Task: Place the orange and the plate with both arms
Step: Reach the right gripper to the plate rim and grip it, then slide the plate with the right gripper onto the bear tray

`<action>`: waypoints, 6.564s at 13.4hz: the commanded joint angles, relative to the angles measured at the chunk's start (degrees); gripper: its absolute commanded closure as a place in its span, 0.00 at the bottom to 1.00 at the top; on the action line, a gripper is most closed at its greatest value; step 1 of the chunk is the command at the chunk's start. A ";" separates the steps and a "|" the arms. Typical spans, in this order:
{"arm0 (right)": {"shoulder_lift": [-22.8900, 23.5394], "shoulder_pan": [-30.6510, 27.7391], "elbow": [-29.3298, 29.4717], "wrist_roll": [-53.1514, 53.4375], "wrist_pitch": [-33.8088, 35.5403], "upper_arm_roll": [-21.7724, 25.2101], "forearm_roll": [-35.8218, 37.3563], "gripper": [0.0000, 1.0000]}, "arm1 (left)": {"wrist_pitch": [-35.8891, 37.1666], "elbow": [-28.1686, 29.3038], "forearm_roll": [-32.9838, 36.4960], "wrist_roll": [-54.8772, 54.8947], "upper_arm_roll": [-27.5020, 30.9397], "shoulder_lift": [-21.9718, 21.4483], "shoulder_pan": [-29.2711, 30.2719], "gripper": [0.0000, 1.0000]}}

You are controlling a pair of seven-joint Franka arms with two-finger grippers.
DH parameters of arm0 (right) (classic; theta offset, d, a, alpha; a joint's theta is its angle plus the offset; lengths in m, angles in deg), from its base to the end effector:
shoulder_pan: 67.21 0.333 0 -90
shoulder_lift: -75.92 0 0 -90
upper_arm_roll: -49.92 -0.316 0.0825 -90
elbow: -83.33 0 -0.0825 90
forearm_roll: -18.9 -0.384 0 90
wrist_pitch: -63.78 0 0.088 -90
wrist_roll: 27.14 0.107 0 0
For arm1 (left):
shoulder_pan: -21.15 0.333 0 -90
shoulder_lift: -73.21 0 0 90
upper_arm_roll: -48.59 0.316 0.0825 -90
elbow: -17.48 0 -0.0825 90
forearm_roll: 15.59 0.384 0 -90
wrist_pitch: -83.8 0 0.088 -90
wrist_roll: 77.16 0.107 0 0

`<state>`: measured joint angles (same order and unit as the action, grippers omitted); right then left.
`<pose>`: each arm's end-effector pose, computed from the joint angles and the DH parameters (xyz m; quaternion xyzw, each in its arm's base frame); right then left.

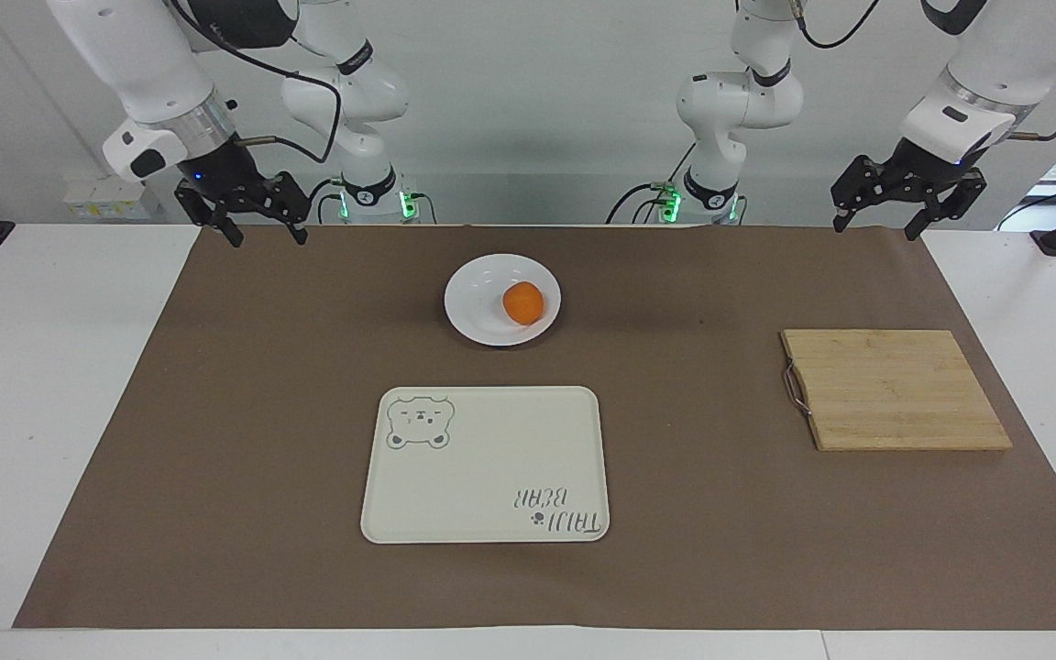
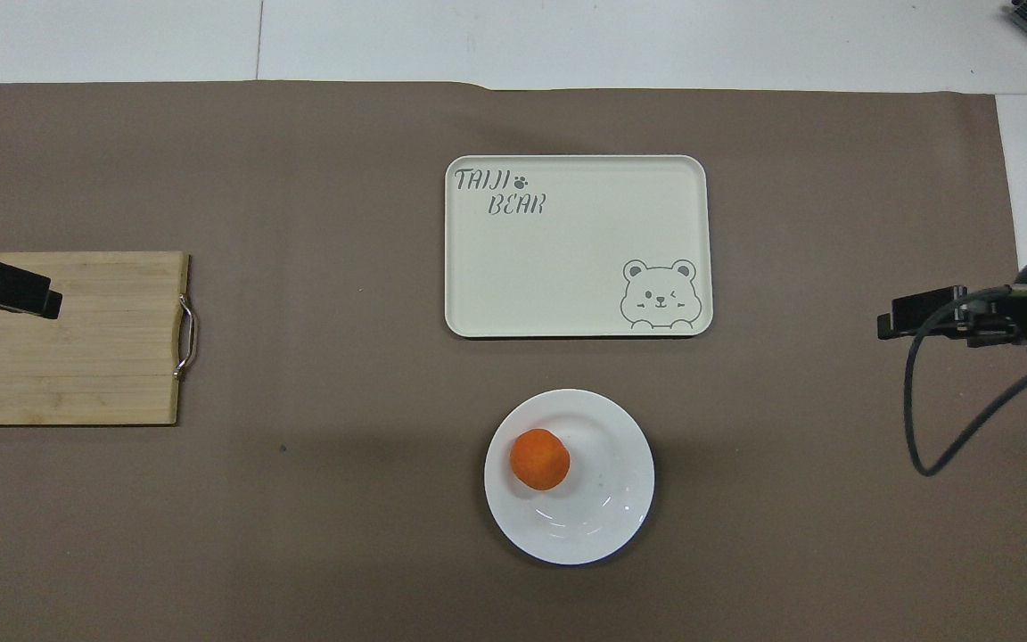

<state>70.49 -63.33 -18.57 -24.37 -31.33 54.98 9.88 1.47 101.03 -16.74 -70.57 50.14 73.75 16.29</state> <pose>0.5289 0.0027 0.5862 -0.9956 0.0420 0.0132 0.0822 0.5426 -0.0338 0.6602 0.9960 -0.0875 -0.0151 0.0103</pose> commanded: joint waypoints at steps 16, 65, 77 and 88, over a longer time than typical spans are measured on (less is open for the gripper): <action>0.16 10.70 -29.66 -12.15 -26.86 -0.40 -42.12 0.00 | -1.08 2.93 2.46 -1.14 -0.49 -2.47 0.99 0.00; 6.57 13.72 -32.85 -47.86 -32.43 0.22 -65.44 1.00 | -1.08 2.93 2.46 -1.05 -0.49 -2.47 0.99 0.00; 28.26 4.12 3.43 -37.42 -20.91 0.13 -52.07 1.00 | -0.99 2.93 2.46 -1.14 -0.49 -2.47 0.99 0.00; 43.31 6.23 16.20 -34.23 -30.39 -2.68 -52.60 1.00 | -1.08 2.93 2.46 -1.14 -0.49 -2.47 1.08 0.00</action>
<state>111.80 -56.82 -5.17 -60.97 -60.38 53.26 -43.76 1.39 101.83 -15.15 -71.16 50.29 72.99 16.59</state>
